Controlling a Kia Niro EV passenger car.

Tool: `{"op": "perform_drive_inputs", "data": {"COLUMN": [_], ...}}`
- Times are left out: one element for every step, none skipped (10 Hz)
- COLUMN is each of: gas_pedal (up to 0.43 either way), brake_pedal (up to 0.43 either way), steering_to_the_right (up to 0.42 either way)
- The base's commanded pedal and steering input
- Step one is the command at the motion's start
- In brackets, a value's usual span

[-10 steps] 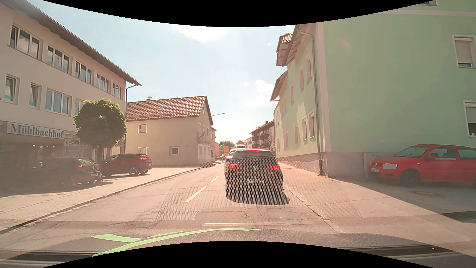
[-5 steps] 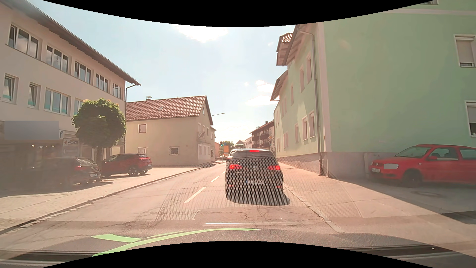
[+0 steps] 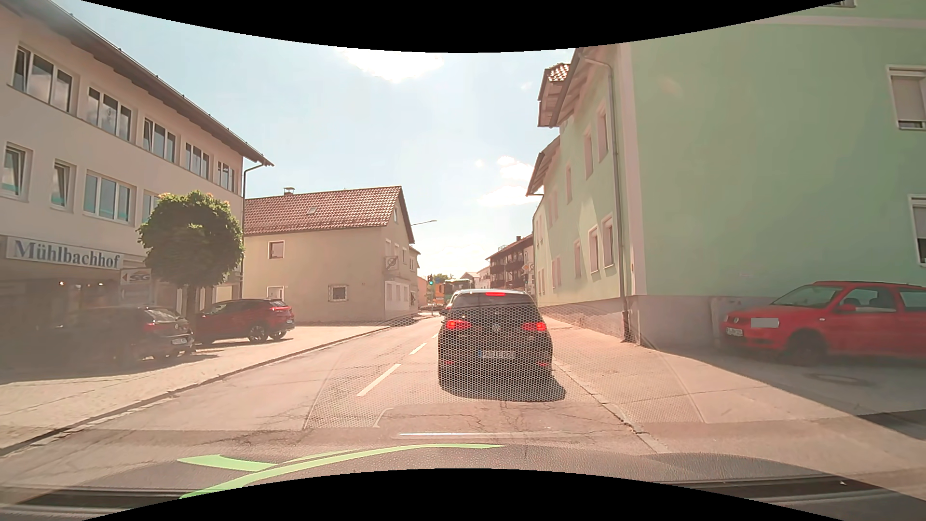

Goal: Follow the waypoints while adhering to traffic rules and regulations

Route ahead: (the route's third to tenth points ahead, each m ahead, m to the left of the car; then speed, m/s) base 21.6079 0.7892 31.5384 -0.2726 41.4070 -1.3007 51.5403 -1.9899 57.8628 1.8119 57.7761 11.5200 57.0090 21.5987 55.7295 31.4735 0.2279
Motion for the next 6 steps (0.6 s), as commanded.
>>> {"op": "perform_drive_inputs", "data": {"gas_pedal": [0.028,0.039,0.047,0.047,0.047,0.047], "brake_pedal": [0.0,0.0,0.0,0.0,0.0,0.0], "steering_to_the_right": [0.018,0.022,0.025,0.027,0.028,0.028]}}
